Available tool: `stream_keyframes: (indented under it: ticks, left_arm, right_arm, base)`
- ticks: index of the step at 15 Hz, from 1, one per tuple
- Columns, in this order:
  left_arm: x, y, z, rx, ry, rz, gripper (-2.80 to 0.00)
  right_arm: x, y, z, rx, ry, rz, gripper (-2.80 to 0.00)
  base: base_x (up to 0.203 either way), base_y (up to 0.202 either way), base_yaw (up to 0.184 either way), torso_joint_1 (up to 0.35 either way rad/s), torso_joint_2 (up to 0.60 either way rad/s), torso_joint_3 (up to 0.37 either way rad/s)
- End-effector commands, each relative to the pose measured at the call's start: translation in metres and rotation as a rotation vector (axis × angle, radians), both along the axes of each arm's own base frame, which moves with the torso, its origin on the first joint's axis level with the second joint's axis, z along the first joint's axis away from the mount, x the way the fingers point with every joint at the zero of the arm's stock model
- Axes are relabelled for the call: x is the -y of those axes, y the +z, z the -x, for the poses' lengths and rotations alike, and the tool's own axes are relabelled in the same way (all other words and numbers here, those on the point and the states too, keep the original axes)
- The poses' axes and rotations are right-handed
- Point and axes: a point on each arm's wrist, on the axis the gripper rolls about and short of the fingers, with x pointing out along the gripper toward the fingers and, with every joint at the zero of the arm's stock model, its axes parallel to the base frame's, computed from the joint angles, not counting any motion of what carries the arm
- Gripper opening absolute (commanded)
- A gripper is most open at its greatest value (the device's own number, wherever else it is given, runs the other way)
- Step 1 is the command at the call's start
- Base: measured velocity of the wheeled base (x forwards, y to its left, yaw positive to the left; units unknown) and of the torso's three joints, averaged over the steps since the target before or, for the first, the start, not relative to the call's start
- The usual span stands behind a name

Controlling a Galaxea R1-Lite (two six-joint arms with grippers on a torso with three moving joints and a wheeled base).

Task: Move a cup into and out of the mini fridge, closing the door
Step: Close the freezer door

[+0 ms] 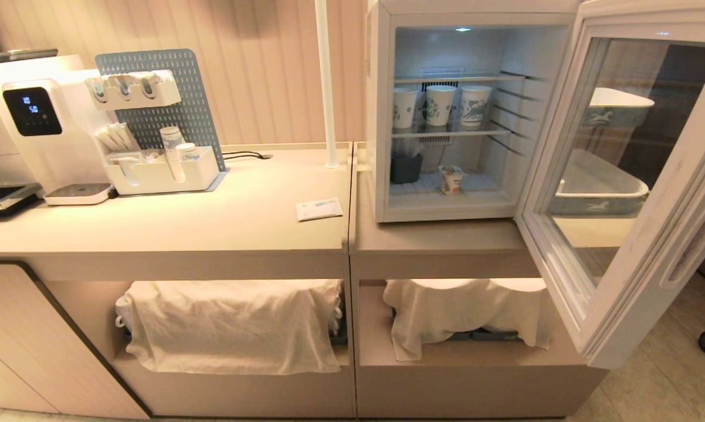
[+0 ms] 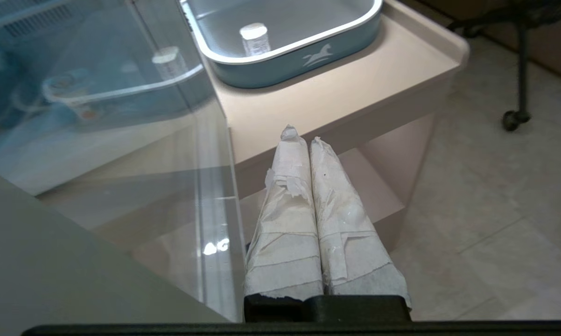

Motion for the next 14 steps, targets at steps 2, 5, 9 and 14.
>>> stream_keyframes:
  ticks: [2, 5, 9, 14]
  left_arm:
    - [0.000, 0.000, 0.000, -0.001, -0.001, 0.000, -2.80]
    - [0.000, 0.000, 0.000, -0.001, -0.001, 0.000, -2.80]
    - [0.000, 0.000, 0.000, 0.000, -0.001, 0.000, -2.80]
    - [0.000, 0.000, 0.000, 0.001, -0.001, 0.000, -2.80]
  right_arm:
    - [-0.005, -0.001, 0.000, 0.009, 0.031, -0.032, -2.80]
    - [-0.011, -0.001, -0.001, 0.027, 0.116, -0.100, -2.80]
    - [-0.019, -0.001, -0.003, 0.049, 0.192, -0.205, -2.80]
    - [-0.029, 0.007, -0.012, 0.089, 0.307, -0.376, -2.80]
  base:
    - [0.000, 0.000, 0.000, 0.000, 0.00, 0.000]
    - [0.000, 0.000, 0.000, 0.000, 0.00, 0.000]
    - [0.000, 0.000, 0.000, 0.000, 0.00, 0.000]
    - [0.000, 0.000, 0.000, 0.000, 0.00, 0.000]
